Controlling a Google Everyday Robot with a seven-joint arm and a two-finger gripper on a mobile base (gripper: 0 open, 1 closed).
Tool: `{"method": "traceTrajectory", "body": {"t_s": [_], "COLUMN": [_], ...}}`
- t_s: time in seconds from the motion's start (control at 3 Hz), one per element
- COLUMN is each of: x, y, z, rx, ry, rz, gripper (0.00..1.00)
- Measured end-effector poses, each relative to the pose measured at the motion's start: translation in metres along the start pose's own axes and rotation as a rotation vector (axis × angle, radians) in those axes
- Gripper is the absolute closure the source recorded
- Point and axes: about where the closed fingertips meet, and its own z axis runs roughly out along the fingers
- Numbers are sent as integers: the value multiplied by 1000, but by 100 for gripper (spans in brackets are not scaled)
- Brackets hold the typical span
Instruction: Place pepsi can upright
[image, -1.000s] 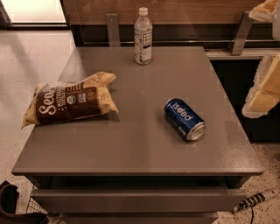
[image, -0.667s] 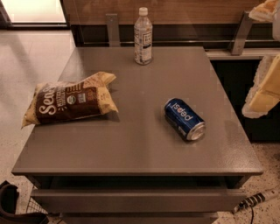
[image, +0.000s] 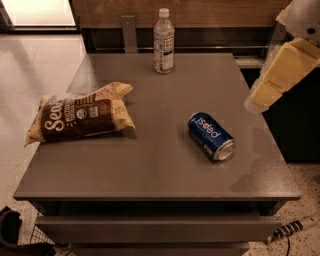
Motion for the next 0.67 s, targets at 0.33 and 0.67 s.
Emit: {"method": "traceTrajectory", "body": {"t_s": [0.33,0.67], "x": [-14,-14], "y": [1,5], "z": [41,70], "rx": [-76,-125], "ry": [-12,44], "rz": [188,321], "gripper": [0,0]}}
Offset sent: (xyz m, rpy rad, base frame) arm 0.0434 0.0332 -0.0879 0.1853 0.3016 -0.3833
